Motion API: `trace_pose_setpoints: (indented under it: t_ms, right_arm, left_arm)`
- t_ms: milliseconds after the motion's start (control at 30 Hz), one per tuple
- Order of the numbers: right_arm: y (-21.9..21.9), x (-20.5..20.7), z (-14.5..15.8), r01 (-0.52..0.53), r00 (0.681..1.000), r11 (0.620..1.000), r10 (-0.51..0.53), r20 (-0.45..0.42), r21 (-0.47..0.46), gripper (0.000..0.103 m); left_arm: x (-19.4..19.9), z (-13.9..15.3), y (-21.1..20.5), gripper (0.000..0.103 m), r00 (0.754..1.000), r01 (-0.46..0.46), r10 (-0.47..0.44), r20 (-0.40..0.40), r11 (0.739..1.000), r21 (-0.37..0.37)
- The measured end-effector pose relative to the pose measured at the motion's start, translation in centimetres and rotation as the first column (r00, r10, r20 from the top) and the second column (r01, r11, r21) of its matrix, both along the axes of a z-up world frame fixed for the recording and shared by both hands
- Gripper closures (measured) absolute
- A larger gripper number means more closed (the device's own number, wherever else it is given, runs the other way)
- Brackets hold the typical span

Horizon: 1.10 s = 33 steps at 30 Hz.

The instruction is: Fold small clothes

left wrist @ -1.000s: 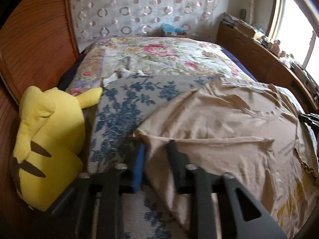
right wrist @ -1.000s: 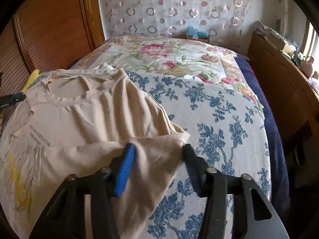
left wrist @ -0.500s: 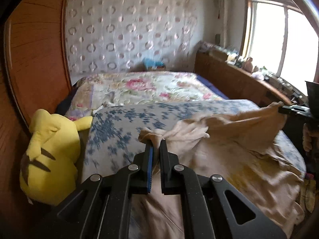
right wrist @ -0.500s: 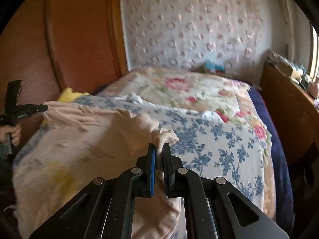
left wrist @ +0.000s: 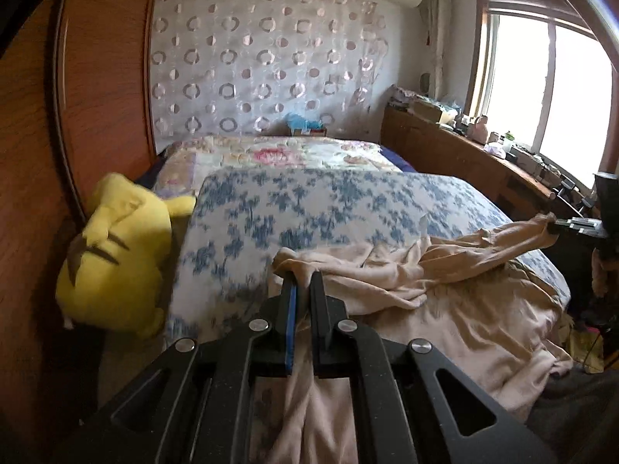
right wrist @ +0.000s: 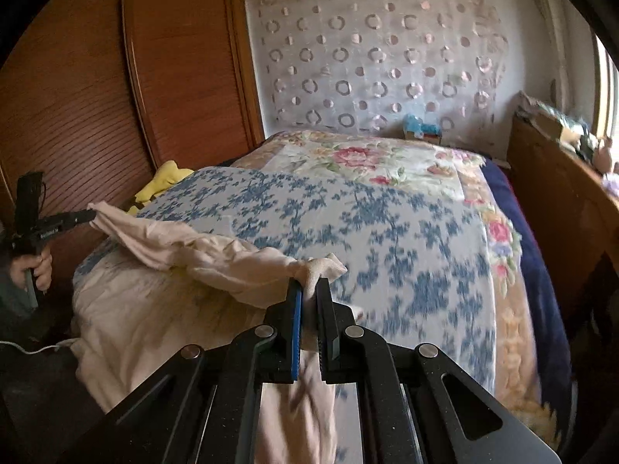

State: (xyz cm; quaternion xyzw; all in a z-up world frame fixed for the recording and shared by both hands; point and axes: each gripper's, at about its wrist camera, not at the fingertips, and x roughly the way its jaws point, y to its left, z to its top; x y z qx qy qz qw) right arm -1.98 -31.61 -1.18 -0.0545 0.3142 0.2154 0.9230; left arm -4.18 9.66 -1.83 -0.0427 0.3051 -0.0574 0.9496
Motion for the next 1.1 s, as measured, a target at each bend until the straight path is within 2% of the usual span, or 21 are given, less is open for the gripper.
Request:
trace_pose_setpoints:
  t_ms: [67, 167, 267, 367, 533, 567, 600, 667, 800, 1100]
  right_arm:
    - [0.4, -0.9, -0.6, 0.017, 1.000, 0.997, -0.018, -0.025, -0.070, 0.096]
    - [-0.3, -1.7, -1.1, 0.023, 0.998, 0.998, -0.027, -0.062, -0.064, 0.096]
    - [-0.4, -2.3, -0.7, 0.027, 0.997, 0.998, -0.031, -0.072, -0.057, 0.096]
    - [-0.1, -2.4, -0.7, 0.025, 0.996, 0.997, -0.031, -0.080, -0.078, 0.096]
    - [0.5, -2.4, -1.5, 0.025, 0.994, 0.995, -0.035, -0.104, -0.095, 0.094]
    - [0.5, -2.3, -1.4, 0.029, 0.994, 0.995, -0.039, -0.098, -0.097, 0.090]
    - [0.6, -2.2, -1.1, 0.031, 0.995, 0.995, -0.039, -0.089, -0.099, 0.086]
    - [0.6, -1.9, -0.6, 0.040, 0.997, 0.993, -0.047, -0.059, -0.108, 0.065]
    - [1.0, -0.4, -0.6, 0.065, 0.998, 0.986, -0.067, -0.008, -0.155, 0.063]
    - [2.5, 4.4, -4.1, 0.042, 0.995, 0.988, -0.055, -0.080, -0.152, 0.063]
  left_arm:
    - [-0.9, -0.3, 0.2, 0.096, 1.000, -0.005, 0.006, -0.011, 1.000, 0.008]
    - [-1.8, 0.1, 0.0, 0.096, 1.000, -0.008, 0.008, -0.026, 1.000, 0.024]
    - [-1.9, 0.2, -0.5, 0.096, 0.999, -0.021, 0.025, -0.040, 0.996, 0.090]
    - [-1.4, -0.2, -0.5, 0.093, 0.998, -0.026, 0.031, -0.059, 0.996, 0.080]
    - [-1.2, -0.2, -0.2, 0.063, 0.998, -0.028, 0.031, -0.048, 0.997, 0.071]
    - [-1.1, -0.1, -0.1, 0.058, 0.999, -0.020, 0.022, -0.044, 0.998, 0.058]
    - [-1.0, 0.1, 0.0, 0.048, 0.999, -0.013, 0.016, -0.044, 0.999, 0.052]
    - [-0.1, 0.1, 0.1, 0.032, 0.998, -0.022, 0.025, -0.052, 0.998, 0.060]
    - [2.3, -0.6, 0.2, 0.028, 0.996, -0.013, 0.020, -0.091, 0.997, 0.073]
    - [7.1, -2.4, 1.0, 0.027, 0.986, -0.017, 0.039, -0.162, 0.991, 0.134]
